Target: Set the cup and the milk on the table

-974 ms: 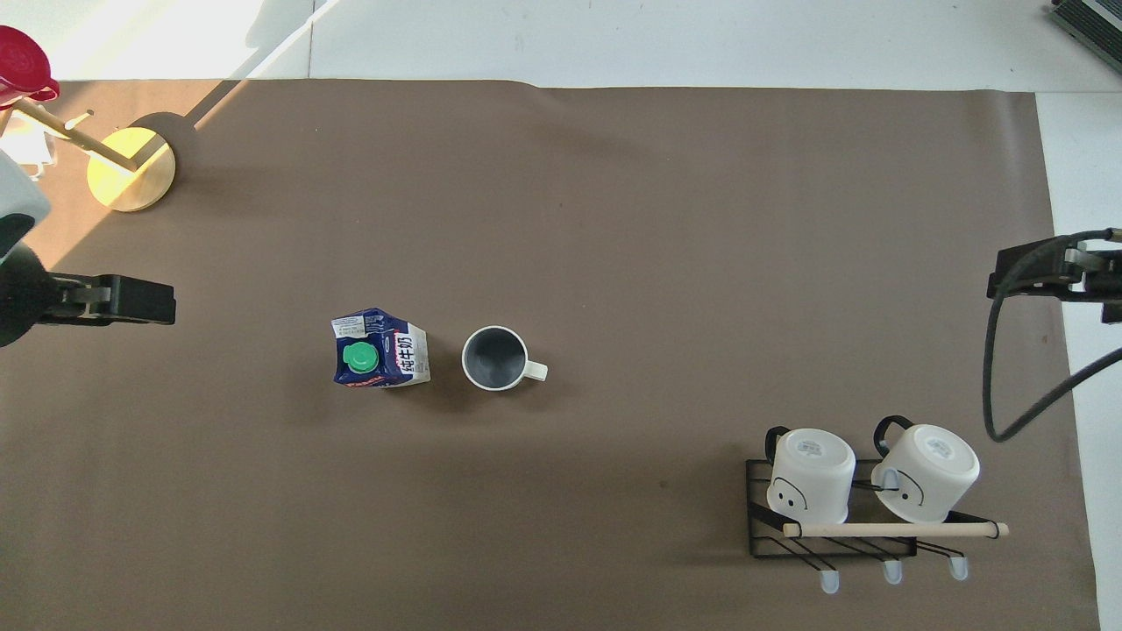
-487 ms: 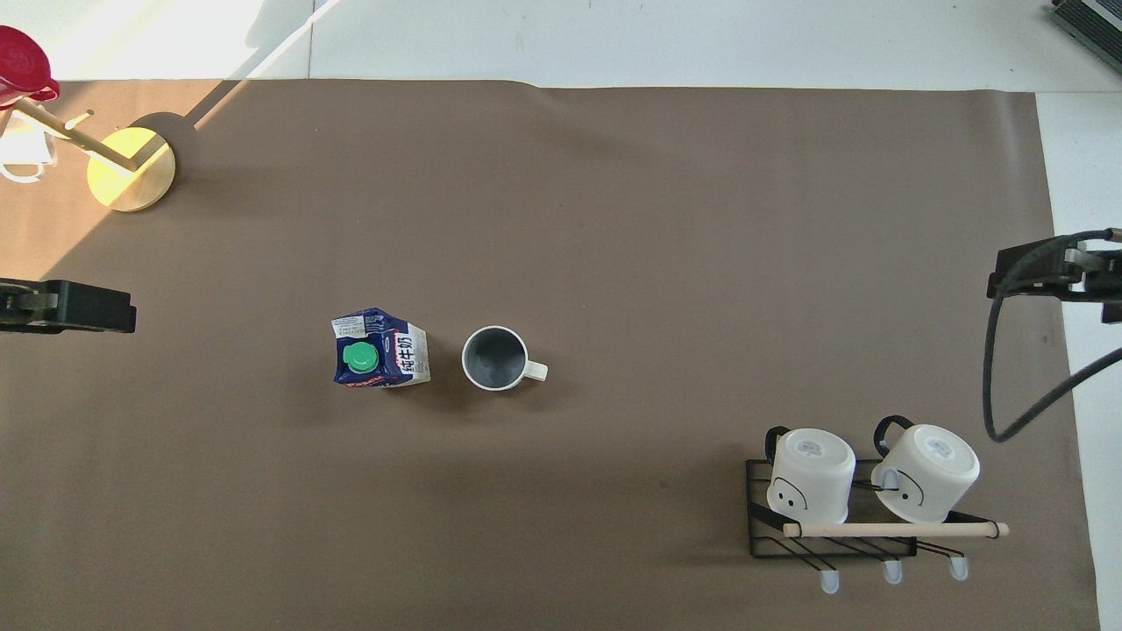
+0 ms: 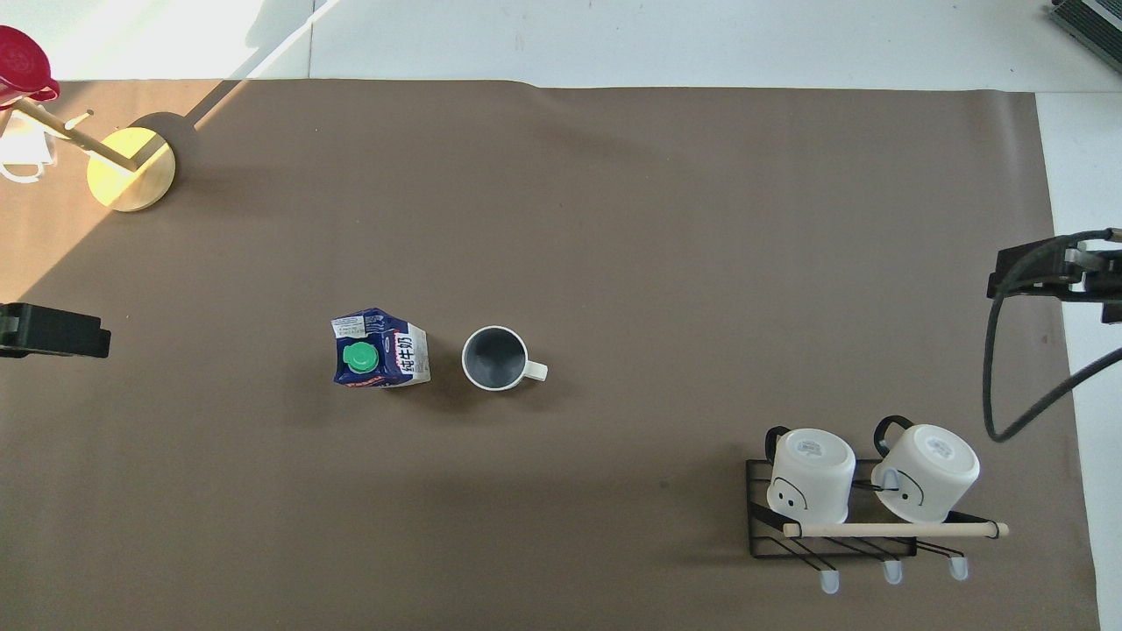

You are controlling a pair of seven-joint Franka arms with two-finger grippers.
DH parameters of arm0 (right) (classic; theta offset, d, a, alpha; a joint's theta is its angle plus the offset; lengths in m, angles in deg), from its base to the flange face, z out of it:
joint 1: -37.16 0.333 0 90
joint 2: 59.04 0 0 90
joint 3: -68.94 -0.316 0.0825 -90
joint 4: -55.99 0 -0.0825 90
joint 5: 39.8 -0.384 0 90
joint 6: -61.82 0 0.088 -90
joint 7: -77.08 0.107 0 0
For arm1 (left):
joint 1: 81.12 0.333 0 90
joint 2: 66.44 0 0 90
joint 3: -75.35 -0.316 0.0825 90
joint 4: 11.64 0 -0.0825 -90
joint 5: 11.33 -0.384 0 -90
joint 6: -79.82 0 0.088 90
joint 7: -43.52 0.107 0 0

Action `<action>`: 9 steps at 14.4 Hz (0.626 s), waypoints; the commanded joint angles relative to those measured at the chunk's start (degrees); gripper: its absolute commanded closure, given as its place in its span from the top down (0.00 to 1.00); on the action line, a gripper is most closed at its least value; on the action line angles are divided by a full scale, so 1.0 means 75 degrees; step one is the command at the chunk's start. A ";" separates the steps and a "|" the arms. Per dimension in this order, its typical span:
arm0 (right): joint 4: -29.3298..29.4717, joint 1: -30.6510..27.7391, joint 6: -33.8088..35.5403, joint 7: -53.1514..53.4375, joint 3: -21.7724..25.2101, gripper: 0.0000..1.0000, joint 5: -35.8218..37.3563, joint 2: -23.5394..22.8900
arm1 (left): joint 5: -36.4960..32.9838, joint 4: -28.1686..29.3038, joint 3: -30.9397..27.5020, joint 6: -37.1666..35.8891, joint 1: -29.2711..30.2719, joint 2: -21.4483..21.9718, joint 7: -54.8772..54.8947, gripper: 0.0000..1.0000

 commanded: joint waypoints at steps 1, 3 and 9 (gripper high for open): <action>0.0069 -0.0097 0.0144 -0.0184 -0.0059 1.00 0.0042 0.0010 | 0.0165 0.0010 0.0041 -0.0156 -0.0002 0.0123 0.0088 1.00; 0.0069 -0.0097 0.0144 -0.0184 -0.0059 1.00 0.0042 0.0010 | 0.0201 -0.0013 0.0065 -0.0074 -0.0002 0.0123 0.0076 1.00; 0.0069 -0.0097 0.0144 -0.0208 -0.0047 1.00 0.0042 0.0010 | 0.0201 -0.0025 0.0018 -0.0132 0.0092 0.0111 0.0029 1.00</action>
